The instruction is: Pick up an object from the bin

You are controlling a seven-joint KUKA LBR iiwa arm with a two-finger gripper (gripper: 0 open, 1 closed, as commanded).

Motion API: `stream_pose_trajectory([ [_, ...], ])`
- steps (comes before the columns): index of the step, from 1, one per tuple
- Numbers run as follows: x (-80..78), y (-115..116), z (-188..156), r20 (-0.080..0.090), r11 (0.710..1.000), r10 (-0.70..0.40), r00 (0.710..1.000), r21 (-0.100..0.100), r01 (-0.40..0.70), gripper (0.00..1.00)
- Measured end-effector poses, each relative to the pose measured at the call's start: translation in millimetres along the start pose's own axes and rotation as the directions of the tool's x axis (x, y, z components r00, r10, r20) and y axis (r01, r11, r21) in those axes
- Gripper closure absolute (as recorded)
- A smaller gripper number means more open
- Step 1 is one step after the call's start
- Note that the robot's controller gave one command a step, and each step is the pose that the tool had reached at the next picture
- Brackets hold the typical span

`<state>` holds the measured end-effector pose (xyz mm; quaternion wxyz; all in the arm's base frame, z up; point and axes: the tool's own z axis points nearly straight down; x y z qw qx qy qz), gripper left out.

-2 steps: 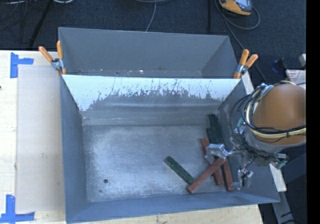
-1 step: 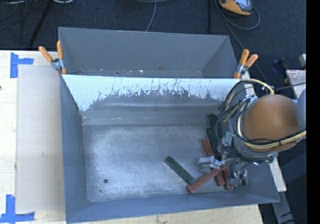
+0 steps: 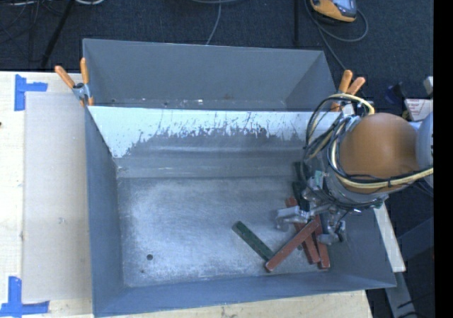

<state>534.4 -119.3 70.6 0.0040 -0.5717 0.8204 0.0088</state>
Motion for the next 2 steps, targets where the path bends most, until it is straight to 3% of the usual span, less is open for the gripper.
stream_pose_trajectory([
  [1,7.8,-1.8,-1.1,-0.013,1.000,0.002,1.000,0.003,-0.002,1.00],
  [2,0.1,-15.5,-137.8,-0.013,0.999,0.032,0.999,0.017,-0.032,1.00],
])
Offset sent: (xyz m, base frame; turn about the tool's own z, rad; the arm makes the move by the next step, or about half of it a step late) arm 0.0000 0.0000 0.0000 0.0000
